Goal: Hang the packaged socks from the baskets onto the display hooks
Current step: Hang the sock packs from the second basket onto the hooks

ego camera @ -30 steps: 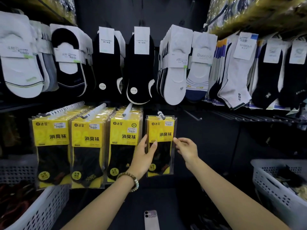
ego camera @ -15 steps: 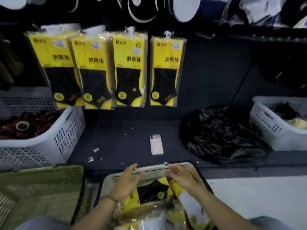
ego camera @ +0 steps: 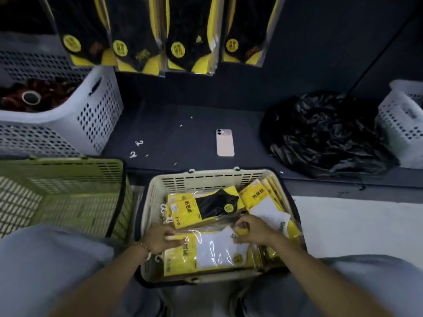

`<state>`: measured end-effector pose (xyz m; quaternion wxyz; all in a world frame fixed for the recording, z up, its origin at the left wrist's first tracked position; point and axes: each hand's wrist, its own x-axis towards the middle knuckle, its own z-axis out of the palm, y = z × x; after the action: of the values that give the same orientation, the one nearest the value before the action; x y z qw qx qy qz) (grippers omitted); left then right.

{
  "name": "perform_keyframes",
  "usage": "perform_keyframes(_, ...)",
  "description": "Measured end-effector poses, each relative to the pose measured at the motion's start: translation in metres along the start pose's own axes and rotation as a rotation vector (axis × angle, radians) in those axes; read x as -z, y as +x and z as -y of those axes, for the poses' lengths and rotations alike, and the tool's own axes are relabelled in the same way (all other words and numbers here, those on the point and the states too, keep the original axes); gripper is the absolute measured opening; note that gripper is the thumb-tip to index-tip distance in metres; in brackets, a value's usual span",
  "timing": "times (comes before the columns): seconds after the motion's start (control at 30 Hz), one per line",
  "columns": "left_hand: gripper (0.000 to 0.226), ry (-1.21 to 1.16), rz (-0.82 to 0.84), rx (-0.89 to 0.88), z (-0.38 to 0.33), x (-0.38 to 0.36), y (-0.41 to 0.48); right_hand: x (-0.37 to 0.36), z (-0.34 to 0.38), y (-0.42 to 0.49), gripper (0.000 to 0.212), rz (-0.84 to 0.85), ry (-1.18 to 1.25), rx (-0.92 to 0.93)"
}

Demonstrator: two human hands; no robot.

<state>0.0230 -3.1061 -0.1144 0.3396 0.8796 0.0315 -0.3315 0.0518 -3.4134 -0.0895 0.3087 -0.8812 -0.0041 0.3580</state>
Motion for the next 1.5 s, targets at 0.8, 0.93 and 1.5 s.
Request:
perform_keyframes(0.8, 0.078, -1.050, -0.175, -0.163, -0.118, 0.059, -0.009, 0.036, 0.094, -0.018, 0.015, -0.181, 0.747, 0.391)
perform_keyframes(0.93, 0.080, -0.995, -0.221, -0.202, -0.147, 0.068, -0.013, 0.046, 0.103, -0.029, 0.018, -0.192, 0.838, 0.434)
perform_keyframes(1.5, 0.068, -0.861, -0.354, -0.541, -0.246, 0.163, -0.051, 0.199, 0.203, -0.092, 0.026, -0.635, 0.717, 0.883)
